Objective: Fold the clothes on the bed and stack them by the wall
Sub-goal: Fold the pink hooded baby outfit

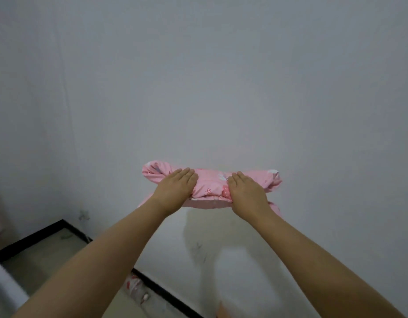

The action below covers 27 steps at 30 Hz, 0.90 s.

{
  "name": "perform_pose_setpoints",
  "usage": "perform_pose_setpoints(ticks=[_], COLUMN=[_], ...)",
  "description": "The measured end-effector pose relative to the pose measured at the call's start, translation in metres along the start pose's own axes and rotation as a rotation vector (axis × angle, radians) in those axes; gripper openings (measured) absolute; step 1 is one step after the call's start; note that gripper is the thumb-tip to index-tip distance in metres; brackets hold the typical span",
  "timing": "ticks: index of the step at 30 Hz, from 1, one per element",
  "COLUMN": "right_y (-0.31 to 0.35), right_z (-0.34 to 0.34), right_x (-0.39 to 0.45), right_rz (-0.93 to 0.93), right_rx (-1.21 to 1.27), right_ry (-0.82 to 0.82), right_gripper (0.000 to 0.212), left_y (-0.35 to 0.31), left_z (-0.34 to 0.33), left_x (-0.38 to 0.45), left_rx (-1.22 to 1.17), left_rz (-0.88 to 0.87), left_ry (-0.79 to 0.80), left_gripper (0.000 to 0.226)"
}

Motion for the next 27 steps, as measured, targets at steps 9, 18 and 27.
perform_pose_setpoints(ticks=[9,18,27], right_y=[0.062,0.160,0.336], right_z=[-0.044,-0.052,-0.089], right_x=[0.219,0.374,0.465], right_rz=[0.291,0.536,0.912], right_rx=[0.060,0.037,0.164], right_ry=[-0.127,-0.180,-0.106], right_gripper=[0.051,0.036,0.029], left_y=[0.160,0.317,0.416], left_z=[-0.095,-0.185,-0.226], left_x=[0.031,-0.003,-0.114], left_rx=[0.165,0.147,0.349], left_rz=[0.230,0.620,0.766], left_ry=[0.123,0.295,0.559], left_gripper=[0.058,0.052,0.056])
Point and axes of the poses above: each hand's wrist, its own x-axis towards the middle knuckle, its own z-axis out of the back of the hand, y = z × x, the point moved 4 cm from there along x, towards the middle knuckle, and after that the axes turned 4 degrees about y, right-handed, at the moved point
